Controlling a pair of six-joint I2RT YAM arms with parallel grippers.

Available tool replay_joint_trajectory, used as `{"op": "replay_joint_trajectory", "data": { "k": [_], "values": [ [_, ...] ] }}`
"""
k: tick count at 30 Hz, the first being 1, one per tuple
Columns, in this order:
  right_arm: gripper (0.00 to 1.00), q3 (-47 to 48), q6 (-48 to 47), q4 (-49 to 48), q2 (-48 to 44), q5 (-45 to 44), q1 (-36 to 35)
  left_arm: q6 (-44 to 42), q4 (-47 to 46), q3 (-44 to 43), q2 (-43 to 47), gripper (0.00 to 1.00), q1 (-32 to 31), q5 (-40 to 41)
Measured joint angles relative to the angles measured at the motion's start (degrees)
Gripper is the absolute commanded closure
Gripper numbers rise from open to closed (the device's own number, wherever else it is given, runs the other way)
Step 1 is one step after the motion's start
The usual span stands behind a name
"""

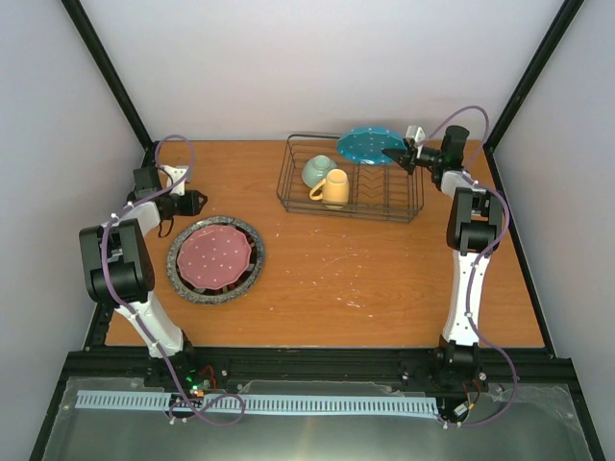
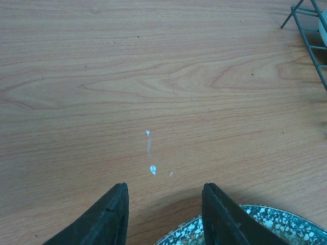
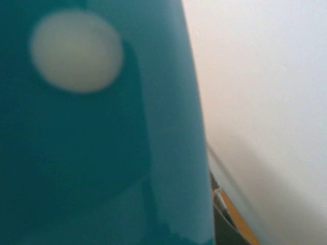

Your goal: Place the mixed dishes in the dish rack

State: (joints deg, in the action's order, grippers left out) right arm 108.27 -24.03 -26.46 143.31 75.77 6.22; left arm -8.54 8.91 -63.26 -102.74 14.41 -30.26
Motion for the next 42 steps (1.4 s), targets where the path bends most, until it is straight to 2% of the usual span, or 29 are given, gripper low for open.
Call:
{"op": "replay_joint_trajectory", "data": {
  "k": [10,15,18,27,30,31,33,38,42],
  "values": [
    [0.97,0.4,-15.1,17.3,-1.7,-3.8,-0.2,0.0,0.0,0.0,-0.7,0.6,0.0,-0.1],
    [0.96,0.7,-19.2,22.5,-2.5,-6.0,-0.3,0.0,0.0,0.0,-0.7,0.6,0.0,0.0],
    [0.9,0.8,-20.6,25.0,-3.0,-7.3,-0.4,0.0,0.0,-0.3,-0.9,0.6,0.0,0.0],
    [0.8,0.8,-25.6,34.7,-5.0,-12.6,-0.5,0.0,0.0,-1.0,-1.2,0.61,0.0,-0.1],
    [0.69,0.8,-27.3,37.8,-5.8,-15.0,-0.5,0.0,0.0,-1.0,-1.2,0.6,0.0,-0.1],
    [0.68,0.8,-27.4,38.5,-6.1,-15.7,-0.5,0.0,0.1,-1.0,-1.2,0.61,0.0,-0.2],
    [0.66,0.8,-27.8,39.3,-6.7,-17.3,-0.5,0.0,0.1,-1.0,-1.2,0.61,0.0,-0.3],
    [0.51,0.8,-27.9,40.0,-10.1,-20.1,-0.3,0.0,0.1,-1.0,-1.2,0.61,0.0,-0.4],
    [0.47,0.6,-27.8,39.1,-12.3,-21.0,-0.3,0.0,0.8,-1.2,-1.2,0.6,0.0,-0.4]
  ]
}}
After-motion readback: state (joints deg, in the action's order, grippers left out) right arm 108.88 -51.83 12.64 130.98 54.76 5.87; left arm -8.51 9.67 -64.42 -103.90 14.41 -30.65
